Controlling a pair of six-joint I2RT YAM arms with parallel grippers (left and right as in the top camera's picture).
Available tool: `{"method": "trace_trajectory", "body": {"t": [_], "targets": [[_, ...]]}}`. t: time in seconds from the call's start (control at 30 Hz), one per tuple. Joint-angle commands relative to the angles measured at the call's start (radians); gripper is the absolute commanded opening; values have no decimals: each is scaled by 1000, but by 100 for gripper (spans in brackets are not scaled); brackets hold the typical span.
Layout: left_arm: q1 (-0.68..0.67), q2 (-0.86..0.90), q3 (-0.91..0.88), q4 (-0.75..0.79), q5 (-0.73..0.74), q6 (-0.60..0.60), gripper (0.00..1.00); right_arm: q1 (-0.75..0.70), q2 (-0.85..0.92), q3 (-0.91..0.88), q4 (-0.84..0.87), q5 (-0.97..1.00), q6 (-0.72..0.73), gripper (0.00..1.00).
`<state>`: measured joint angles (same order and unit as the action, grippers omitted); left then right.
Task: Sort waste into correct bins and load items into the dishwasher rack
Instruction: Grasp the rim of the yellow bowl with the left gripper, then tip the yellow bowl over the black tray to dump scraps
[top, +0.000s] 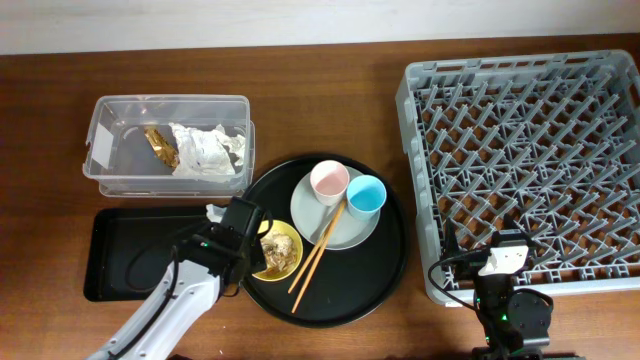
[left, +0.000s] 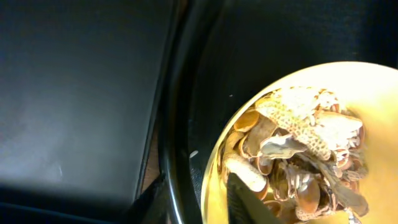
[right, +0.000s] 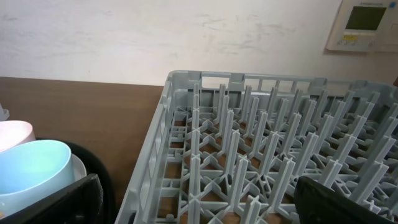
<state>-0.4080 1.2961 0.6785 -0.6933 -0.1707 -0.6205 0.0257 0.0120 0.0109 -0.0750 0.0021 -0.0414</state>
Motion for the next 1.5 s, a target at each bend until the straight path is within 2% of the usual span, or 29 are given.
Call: {"method": "trace_trajectory", "body": {"t": [0.0, 0.07, 0.13, 0.23, 0.3, 0.47, 0.6, 0.8, 0.9, 0.97, 1.07, 1.1, 1.27, 1.47], "targets": [[8, -1, 48, -8, -17, 8, 34, -7, -5, -5, -5, 2, 2, 99], [7, -8, 134, -72, 3, 9, 34, -7, -5, -5, -5, 2, 2, 99], [0, -18, 234, -120, 117, 51, 34, -7, -5, -5, -5, 2, 2, 99], [-48, -17, 261, -109, 209, 77, 33, -7, -5, -5, -5, 2, 2, 99], [-110, 0, 261, -104, 200, 82, 27, -7, -5, -5, -5, 2, 2, 99], [-253, 133, 261, -54, 158, 99, 30, -7, -5, -5, -5, 2, 2, 99], [-264, 234, 261, -36, 159, 99, 30, -7, -5, -5, -5, 2, 2, 99], [-264, 288, 261, -10, 153, 99, 29, -7, -5, -5, -5, 2, 2, 99], [-264, 309, 259, -10, 152, 99, 23, -7, -5, -5, -5, 2, 2, 99], [-264, 310, 259, -2, 151, 99, 18, -7, -5, -5, -5, 2, 2, 99], [-264, 310, 259, 3, 152, 99, 2, -7, -5, -5, -5, 2, 2, 99], [-264, 310, 259, 2, 152, 99, 0, -7, -5, -5, -5, 2, 2, 99], [-265, 283, 281, -19, 145, 99, 0, -7, -5, -5, -5, 2, 2, 99], [-261, 117, 420, -162, 121, 100, 0, -7, -5, -5, -5, 2, 2, 99]]}}
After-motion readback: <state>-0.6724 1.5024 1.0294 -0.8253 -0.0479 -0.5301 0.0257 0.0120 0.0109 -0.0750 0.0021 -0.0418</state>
